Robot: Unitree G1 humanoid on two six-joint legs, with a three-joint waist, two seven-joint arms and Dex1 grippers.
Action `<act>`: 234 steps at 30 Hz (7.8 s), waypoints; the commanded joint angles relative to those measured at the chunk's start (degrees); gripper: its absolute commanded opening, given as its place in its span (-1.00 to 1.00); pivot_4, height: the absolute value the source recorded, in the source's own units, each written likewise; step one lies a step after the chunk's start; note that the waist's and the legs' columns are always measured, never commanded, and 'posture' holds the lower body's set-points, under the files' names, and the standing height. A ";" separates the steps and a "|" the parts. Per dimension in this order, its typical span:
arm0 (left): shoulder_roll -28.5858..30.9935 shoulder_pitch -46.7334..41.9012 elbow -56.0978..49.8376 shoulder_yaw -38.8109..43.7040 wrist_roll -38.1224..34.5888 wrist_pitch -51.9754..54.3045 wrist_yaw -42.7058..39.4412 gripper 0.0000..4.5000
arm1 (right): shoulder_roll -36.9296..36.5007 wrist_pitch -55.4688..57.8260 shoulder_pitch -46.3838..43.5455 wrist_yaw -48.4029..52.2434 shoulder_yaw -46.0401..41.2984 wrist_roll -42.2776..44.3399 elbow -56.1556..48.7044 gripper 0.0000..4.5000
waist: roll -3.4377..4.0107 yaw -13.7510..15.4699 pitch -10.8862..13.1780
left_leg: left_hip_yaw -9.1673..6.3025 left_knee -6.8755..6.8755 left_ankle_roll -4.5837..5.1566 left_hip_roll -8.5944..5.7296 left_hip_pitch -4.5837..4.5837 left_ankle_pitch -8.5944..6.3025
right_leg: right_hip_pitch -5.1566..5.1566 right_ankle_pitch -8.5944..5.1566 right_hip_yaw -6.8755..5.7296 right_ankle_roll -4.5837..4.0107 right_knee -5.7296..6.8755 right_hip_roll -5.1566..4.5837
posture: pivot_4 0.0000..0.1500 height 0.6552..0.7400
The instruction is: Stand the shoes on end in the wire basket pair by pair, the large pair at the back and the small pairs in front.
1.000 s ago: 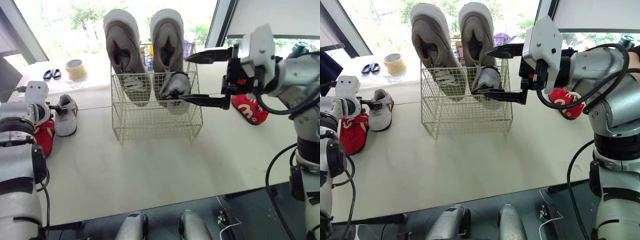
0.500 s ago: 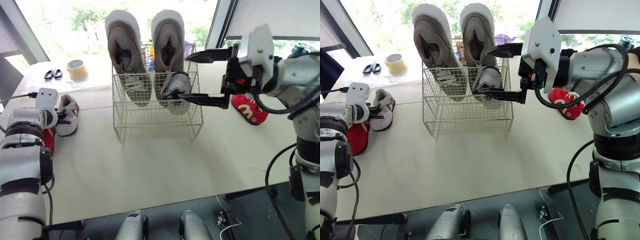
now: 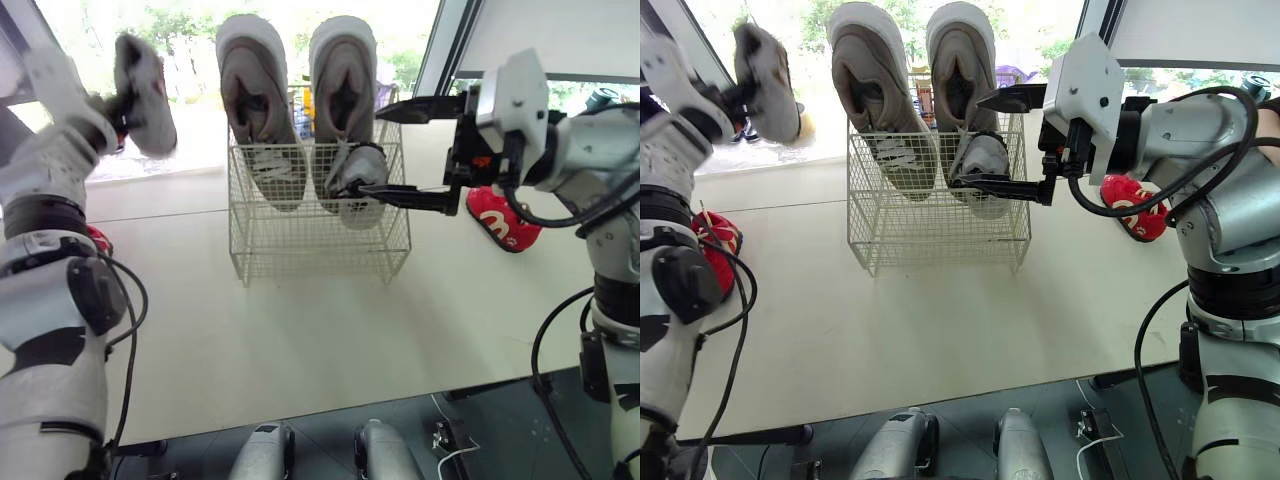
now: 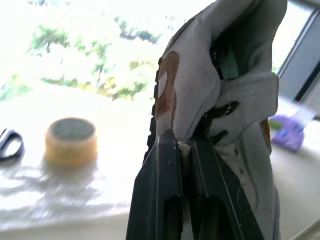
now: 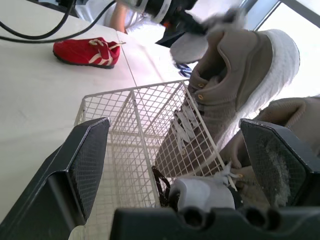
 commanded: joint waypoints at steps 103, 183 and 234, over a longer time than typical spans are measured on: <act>11.75 37.92 -64.32 -14.65 -52.19 28.15 -25.02 0.99 | -9.36 7.26 24.33 -20.95 -20.82 -10.21 26.75 1.00 | 0.86 0.89 -0.46 | 0.07 -0.01 0.44 -0.05 0.26 -0.24 | 0.26 0.02 0.21 -0.06 -0.35 0.09 | 1.00 1.00; 5.92 16.74 -41.77 -13.46 -46.38 47.46 -27.96 1.00 | -8.16 -22.39 1.23 5.97 -2.11 -7.63 -1.62 -1.00 | 1.05 -0.04 -0.22 | 0.02 0.04 0.07 0.02 0.22 -0.03 | 0.11 0.04 0.28 -0.02 -0.17 0.17 | 1.00 1.00; -15.60 26.77 -52.22 -4.59 -59.72 36.89 0.24 -0.89 | 29.10 13.87 8.42 -44.03 -15.82 45.68 -4.30 -0.02 | 0.78 -0.19 -0.34 | -0.07 0.01 -0.05 -0.04 0.22 0.04 | 0.06 0.04 0.31 -0.02 -0.06 0.17 | 1.00 1.00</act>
